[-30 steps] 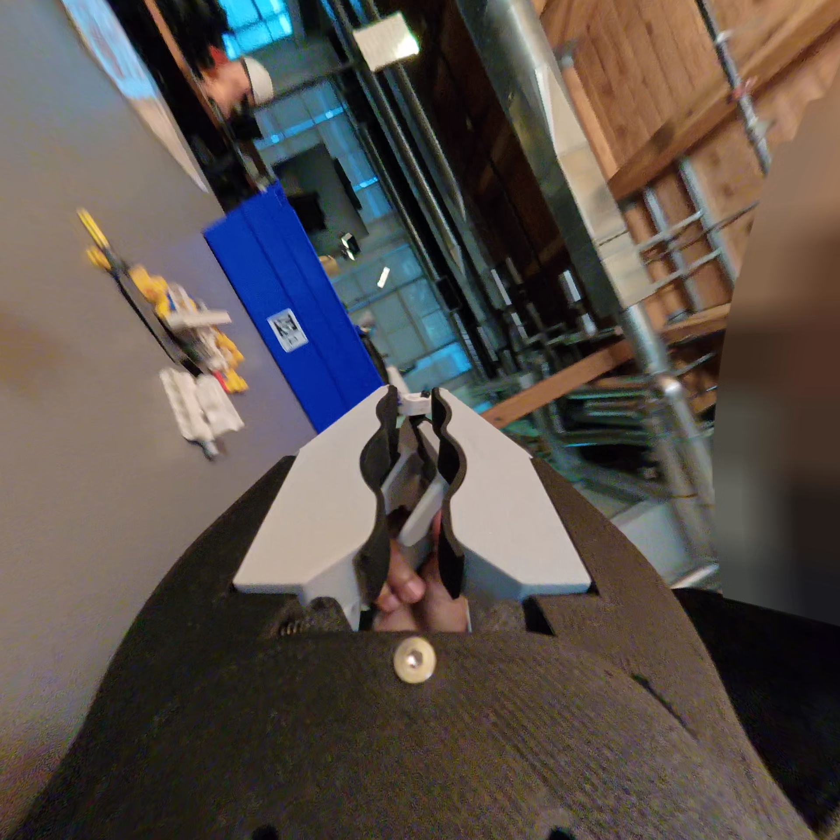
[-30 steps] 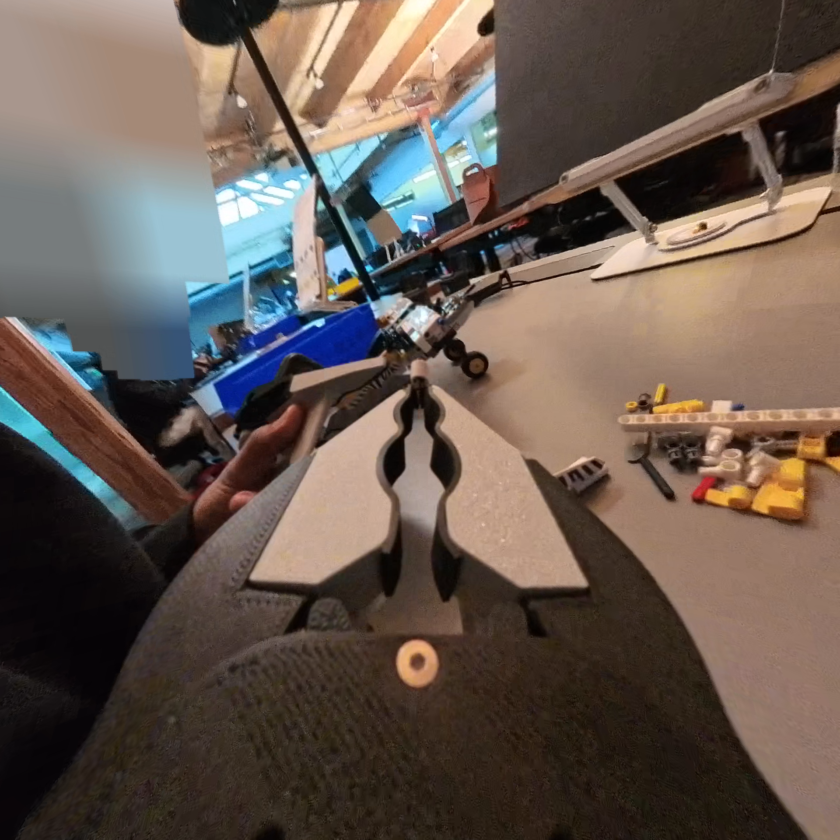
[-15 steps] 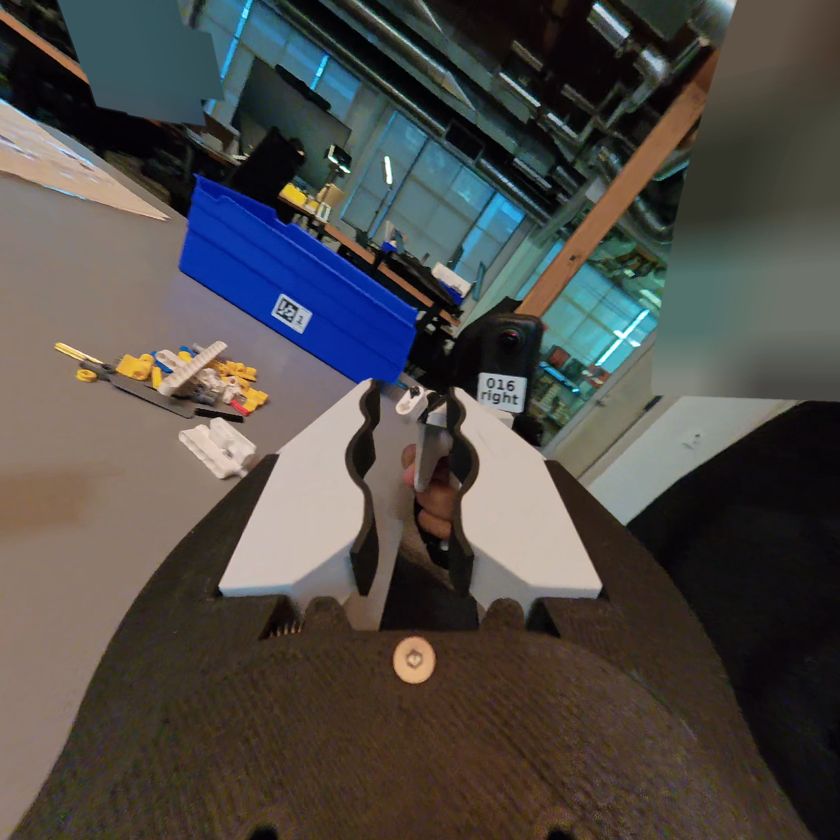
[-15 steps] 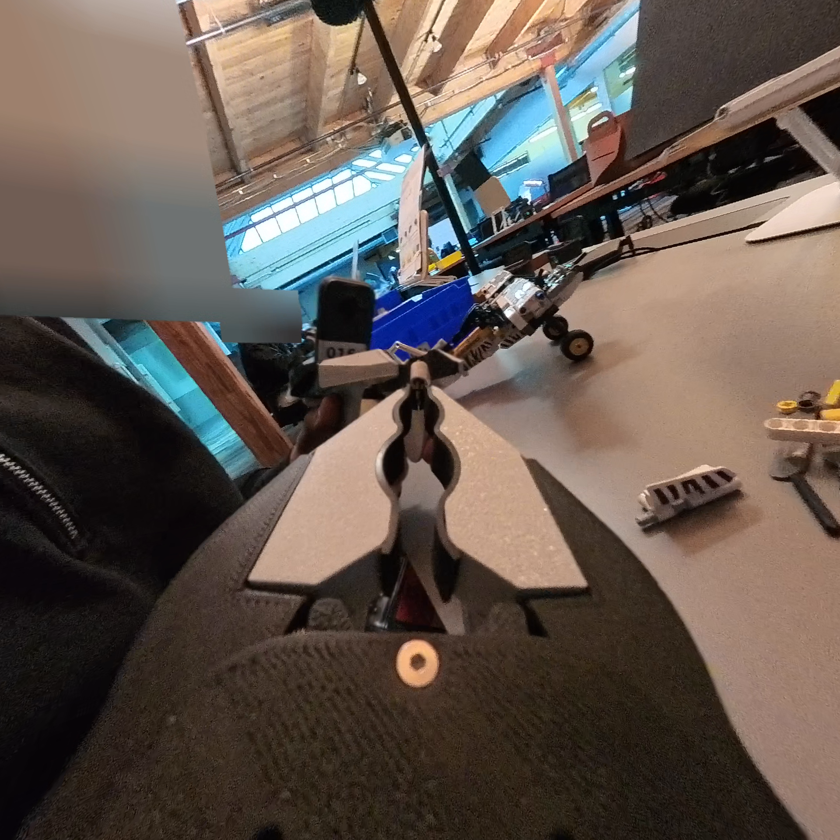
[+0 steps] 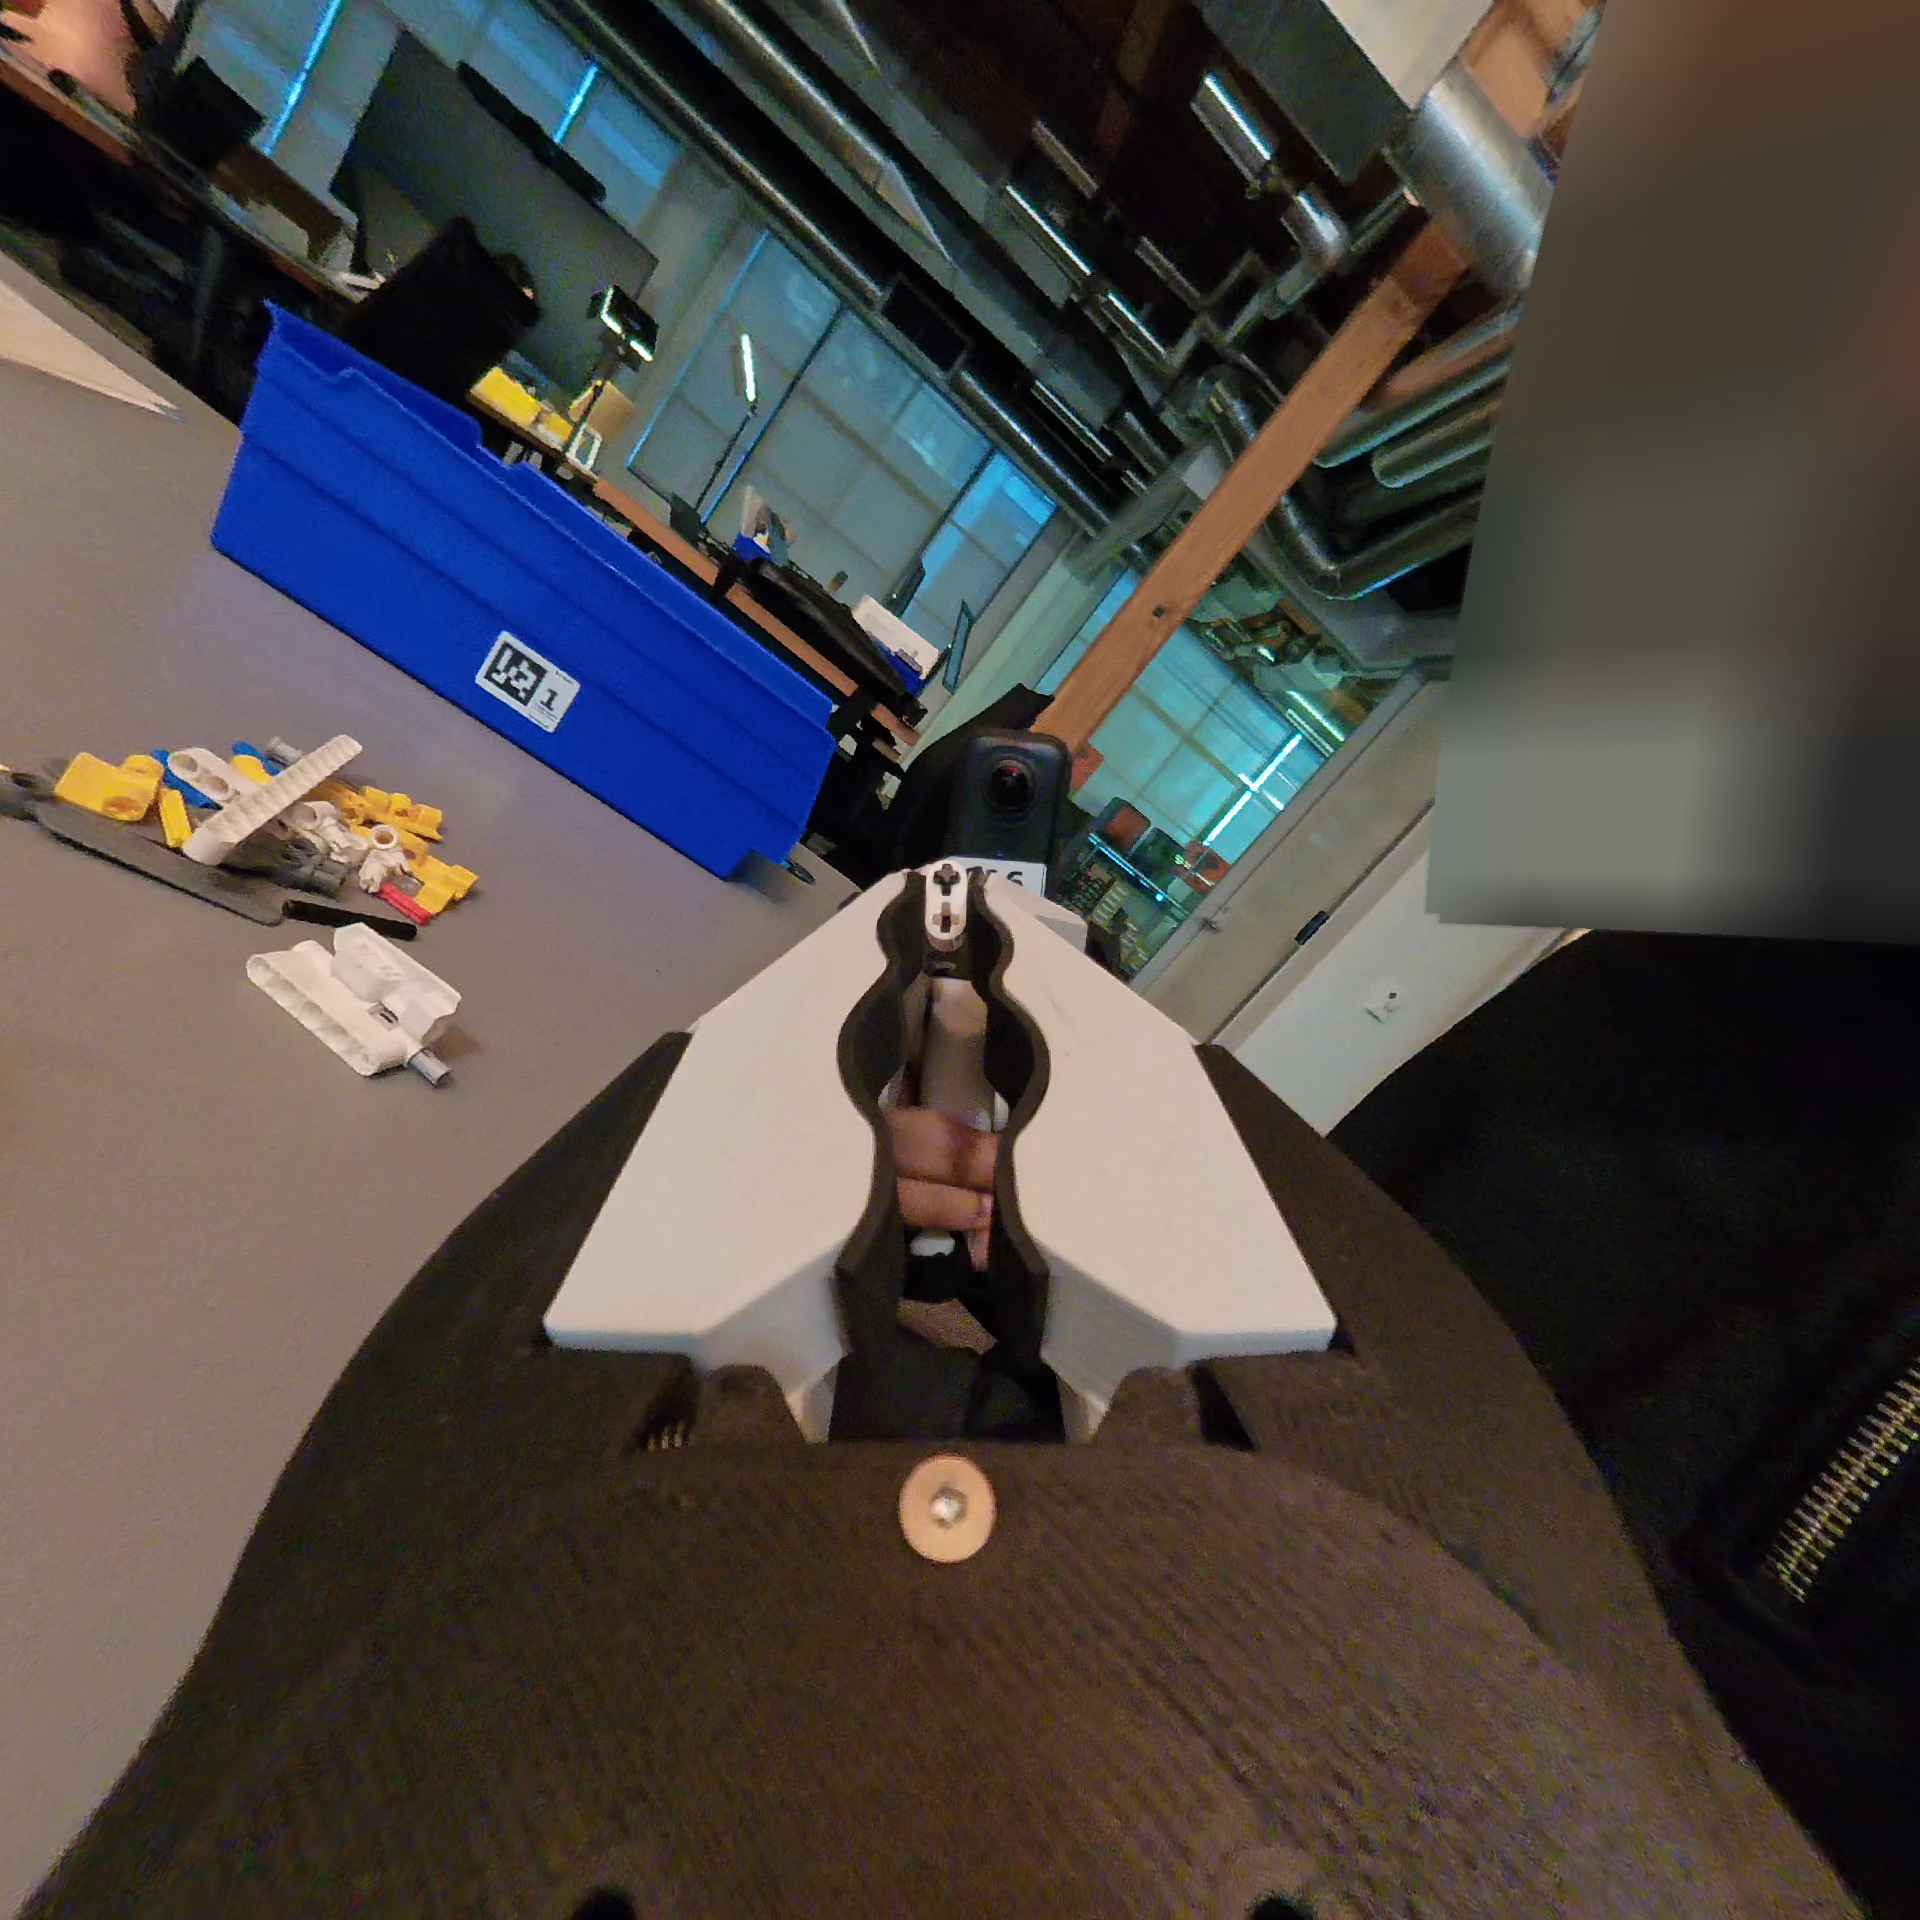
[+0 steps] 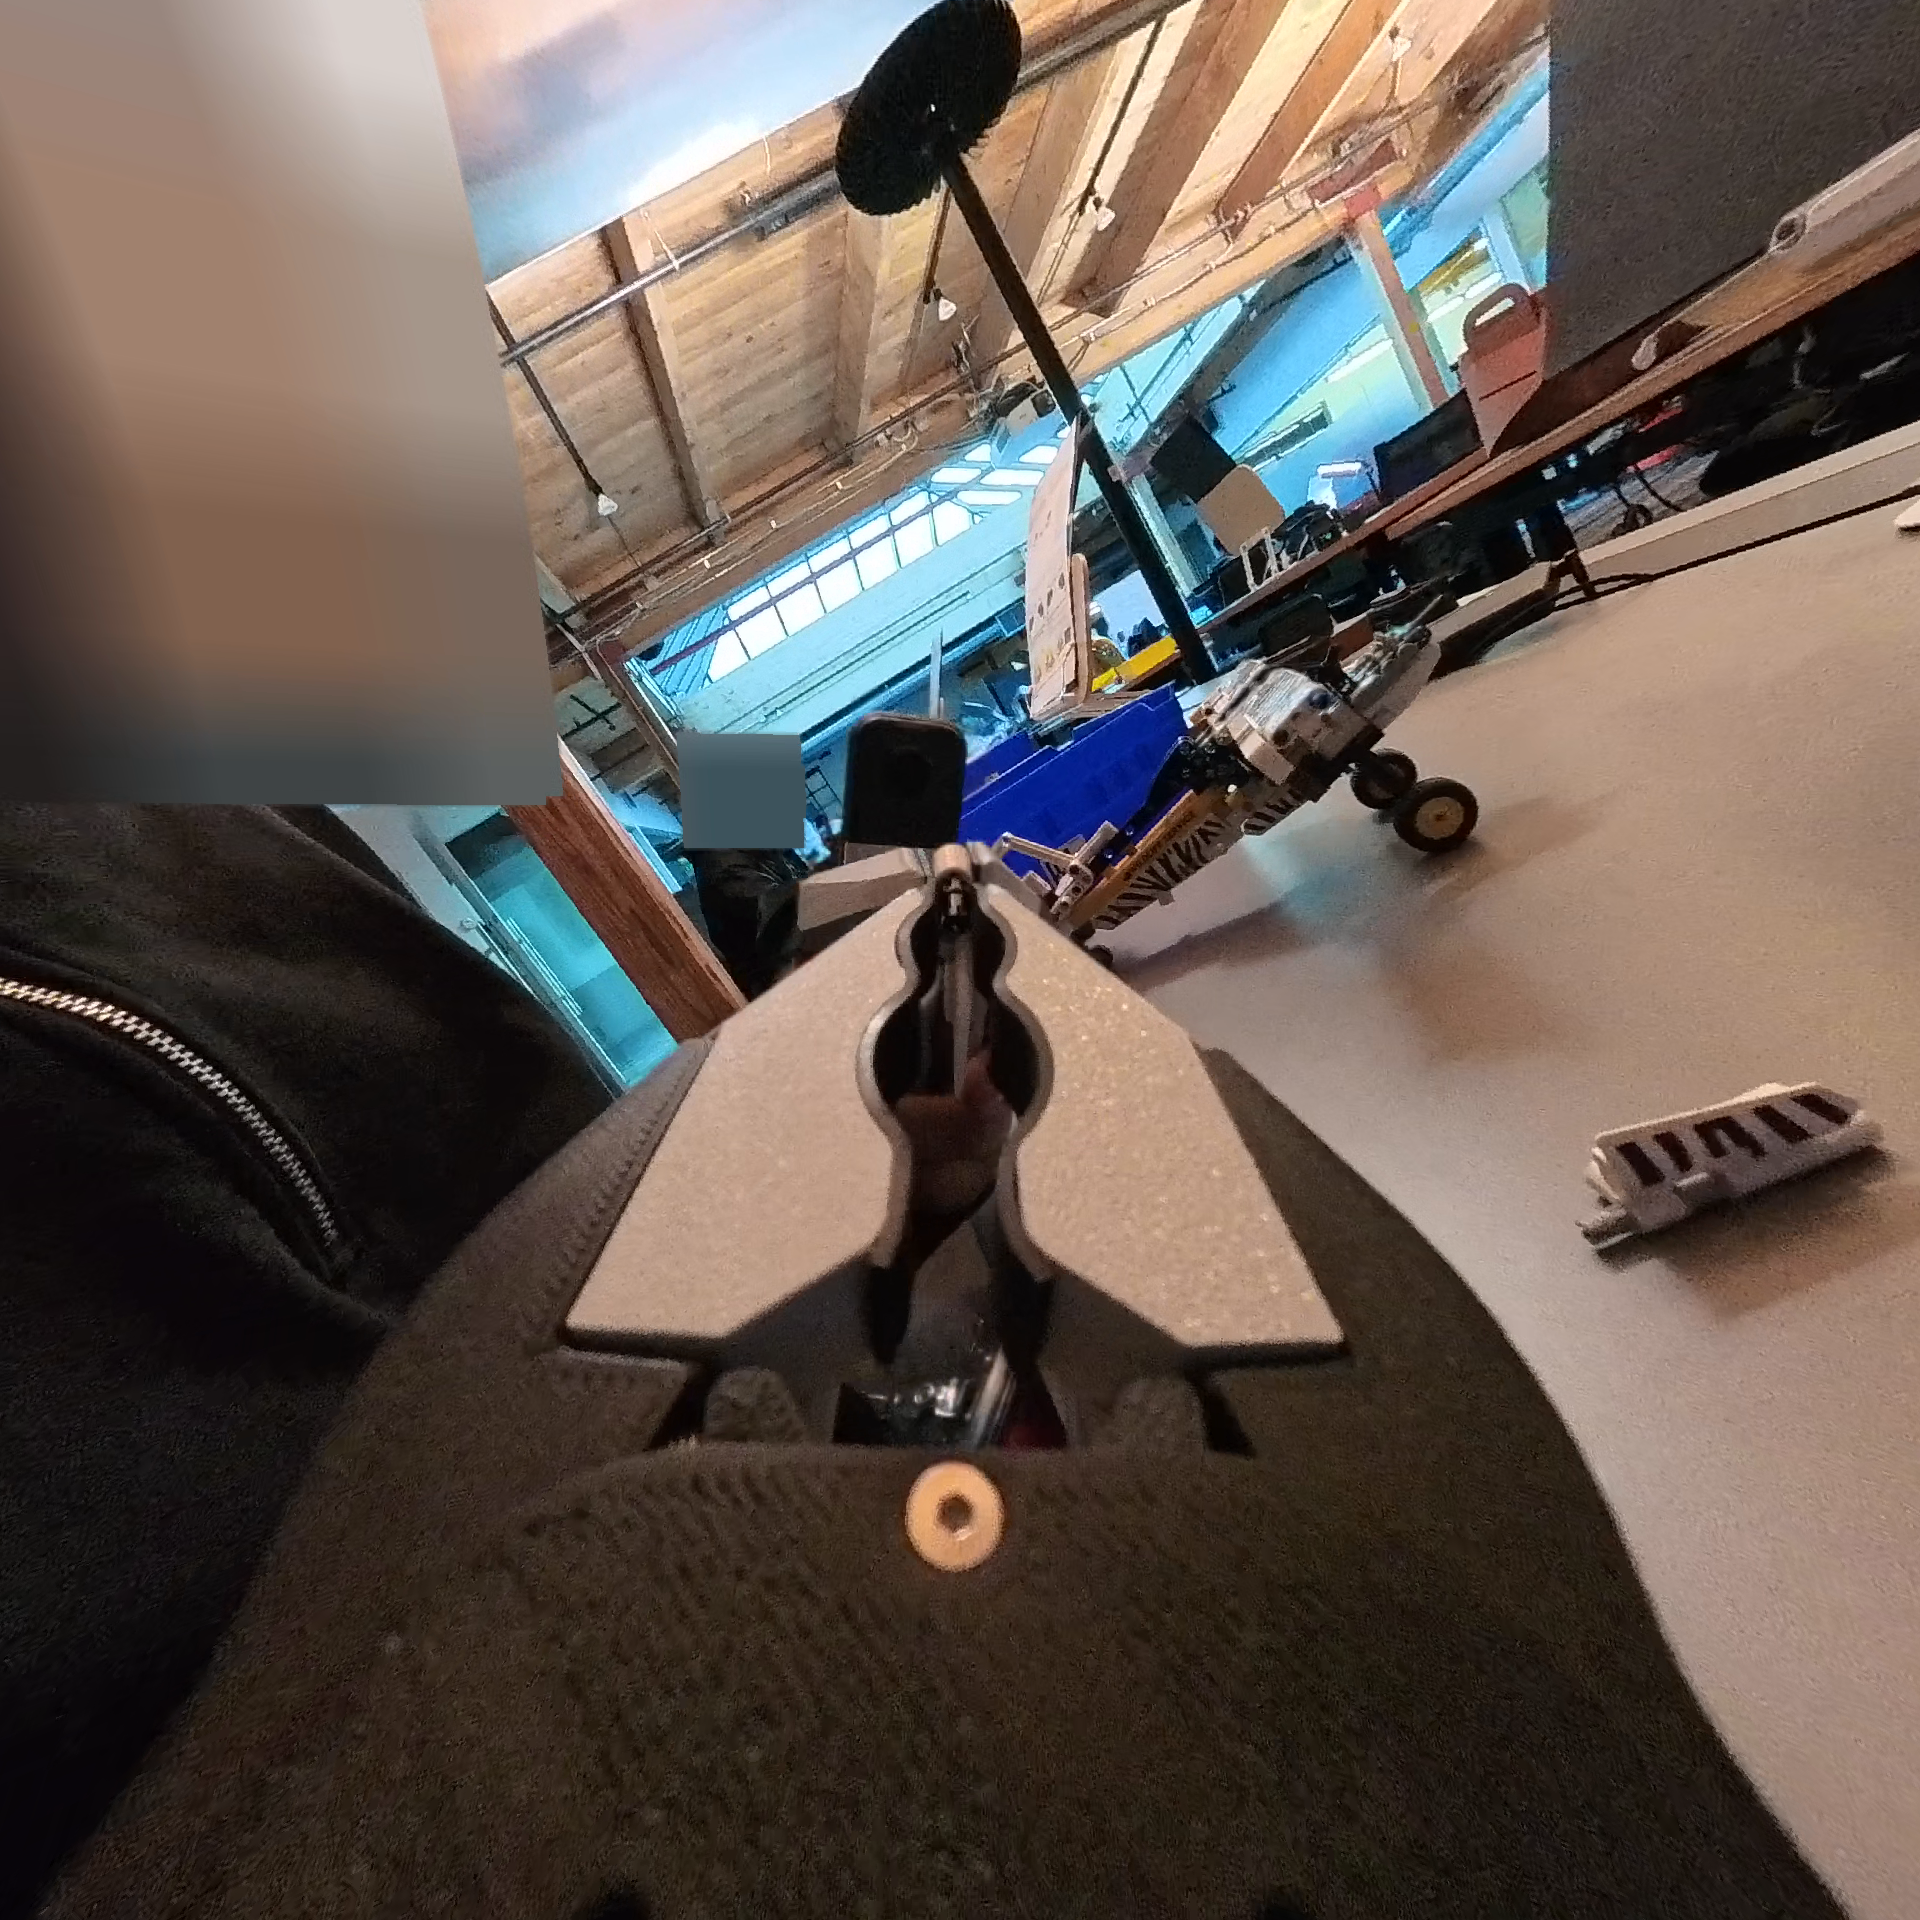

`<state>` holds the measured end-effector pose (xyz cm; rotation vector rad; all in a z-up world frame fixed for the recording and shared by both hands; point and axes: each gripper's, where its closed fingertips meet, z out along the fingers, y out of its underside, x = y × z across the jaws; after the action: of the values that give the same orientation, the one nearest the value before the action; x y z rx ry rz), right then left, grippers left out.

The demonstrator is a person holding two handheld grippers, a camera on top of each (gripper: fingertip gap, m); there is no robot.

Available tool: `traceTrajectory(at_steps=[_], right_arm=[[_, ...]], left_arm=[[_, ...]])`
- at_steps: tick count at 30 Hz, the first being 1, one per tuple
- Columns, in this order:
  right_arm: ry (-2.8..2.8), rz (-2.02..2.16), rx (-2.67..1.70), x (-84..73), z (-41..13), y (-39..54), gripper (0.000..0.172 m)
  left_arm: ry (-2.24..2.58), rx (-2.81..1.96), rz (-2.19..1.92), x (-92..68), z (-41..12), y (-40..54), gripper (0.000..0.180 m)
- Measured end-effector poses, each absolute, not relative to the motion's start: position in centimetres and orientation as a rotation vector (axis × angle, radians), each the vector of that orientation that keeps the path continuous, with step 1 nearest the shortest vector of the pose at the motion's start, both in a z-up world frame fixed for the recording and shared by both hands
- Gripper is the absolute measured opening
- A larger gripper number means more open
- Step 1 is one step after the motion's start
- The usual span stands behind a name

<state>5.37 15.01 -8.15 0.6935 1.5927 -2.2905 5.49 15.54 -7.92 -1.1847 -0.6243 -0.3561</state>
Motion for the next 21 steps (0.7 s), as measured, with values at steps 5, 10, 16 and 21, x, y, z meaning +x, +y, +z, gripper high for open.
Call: traceTrajectory(at_steps=[5,10,16,21], right_arm=[[1.628,-2.322,0.764,4.4,-8.6,15.5,0.011],[1.614,-2.372,0.805,3.7,-8.6,16.5,0.025],[1.631,-2.43,0.683,4.9,-7.7,15.9,0.02],[1.784,-2.507,0.633,5.3,-7.5,15.8,0.018]], left_arm=[[-0.623,-1.25,-0.163,4.8,-8.2,15.4,0.002],[-0.634,-1.326,0.016,4.0,-8.6,15.2,0.002],[-0.683,-1.012,-0.431,4.6,-6.7,15.2,0.001],[-0.73,-0.901,-0.689,4.9,-7.5,15.8,0.001]])
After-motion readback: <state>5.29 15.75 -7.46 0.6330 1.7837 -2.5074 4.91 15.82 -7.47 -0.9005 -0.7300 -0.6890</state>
